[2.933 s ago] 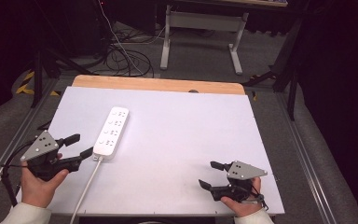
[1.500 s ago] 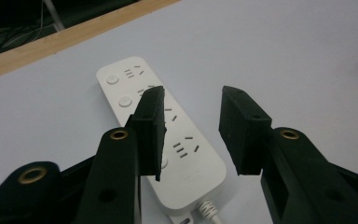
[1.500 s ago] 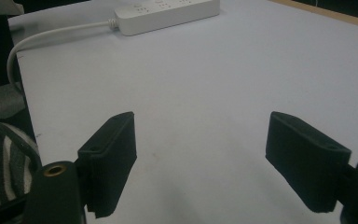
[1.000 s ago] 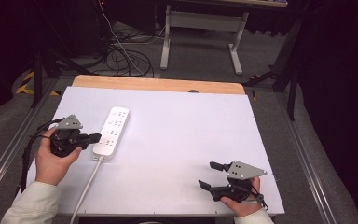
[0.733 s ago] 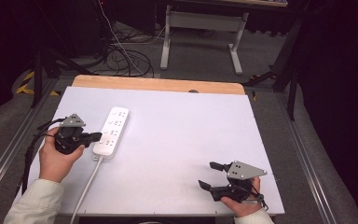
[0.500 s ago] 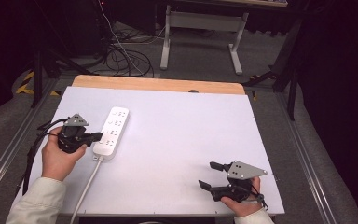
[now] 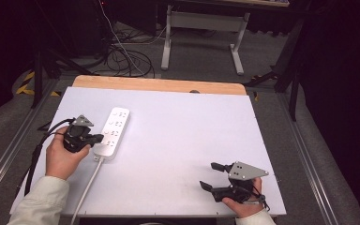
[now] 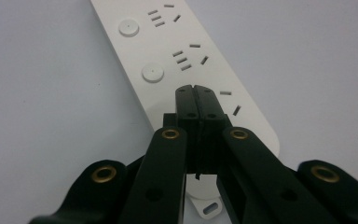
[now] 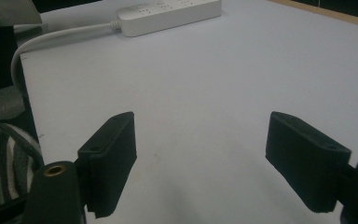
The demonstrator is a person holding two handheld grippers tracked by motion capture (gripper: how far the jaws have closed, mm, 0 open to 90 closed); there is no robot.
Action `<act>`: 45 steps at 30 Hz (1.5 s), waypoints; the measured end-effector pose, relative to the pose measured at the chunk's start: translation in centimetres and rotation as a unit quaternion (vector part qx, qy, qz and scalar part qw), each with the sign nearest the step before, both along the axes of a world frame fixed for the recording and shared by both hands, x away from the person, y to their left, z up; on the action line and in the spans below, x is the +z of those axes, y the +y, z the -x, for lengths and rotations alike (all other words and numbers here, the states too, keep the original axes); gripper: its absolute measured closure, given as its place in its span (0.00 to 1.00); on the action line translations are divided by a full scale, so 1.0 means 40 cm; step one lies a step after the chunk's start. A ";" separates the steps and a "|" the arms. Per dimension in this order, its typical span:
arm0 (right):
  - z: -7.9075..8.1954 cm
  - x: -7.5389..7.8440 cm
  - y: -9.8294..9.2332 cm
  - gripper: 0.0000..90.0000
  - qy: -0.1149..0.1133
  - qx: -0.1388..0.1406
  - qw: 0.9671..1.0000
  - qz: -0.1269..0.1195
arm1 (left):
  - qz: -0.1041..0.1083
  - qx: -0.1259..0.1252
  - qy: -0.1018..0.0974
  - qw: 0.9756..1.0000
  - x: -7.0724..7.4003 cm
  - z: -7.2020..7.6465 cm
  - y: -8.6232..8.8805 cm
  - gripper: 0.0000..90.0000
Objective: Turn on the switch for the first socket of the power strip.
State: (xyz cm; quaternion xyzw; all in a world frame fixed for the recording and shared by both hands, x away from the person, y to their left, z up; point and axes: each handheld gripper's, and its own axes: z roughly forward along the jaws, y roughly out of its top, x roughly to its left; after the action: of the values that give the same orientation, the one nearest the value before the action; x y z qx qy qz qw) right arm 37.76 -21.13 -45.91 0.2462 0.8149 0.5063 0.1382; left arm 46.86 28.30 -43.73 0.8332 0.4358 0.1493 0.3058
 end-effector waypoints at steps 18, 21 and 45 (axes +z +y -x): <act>0.000 -0.002 0.000 0.28 0.001 -0.001 1.000 0.002 | -0.016 0.011 0.010 1.000 -0.020 -0.014 -0.010 1.00; 0.000 -0.002 0.001 0.28 0.001 0.000 1.000 0.001 | -0.014 0.013 0.008 1.000 -0.022 -0.015 -0.013 1.00; 0.002 -0.001 -0.001 0.28 0.000 0.001 1.000 -0.001 | -0.014 0.017 -0.002 1.000 -0.030 -0.011 -0.012 1.00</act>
State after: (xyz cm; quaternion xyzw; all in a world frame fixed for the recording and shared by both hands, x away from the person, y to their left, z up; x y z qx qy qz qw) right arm 37.68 -21.16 -45.96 0.2450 0.8147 0.5072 0.1377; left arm 47.30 27.82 -44.91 0.8294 0.4473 0.1625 0.2924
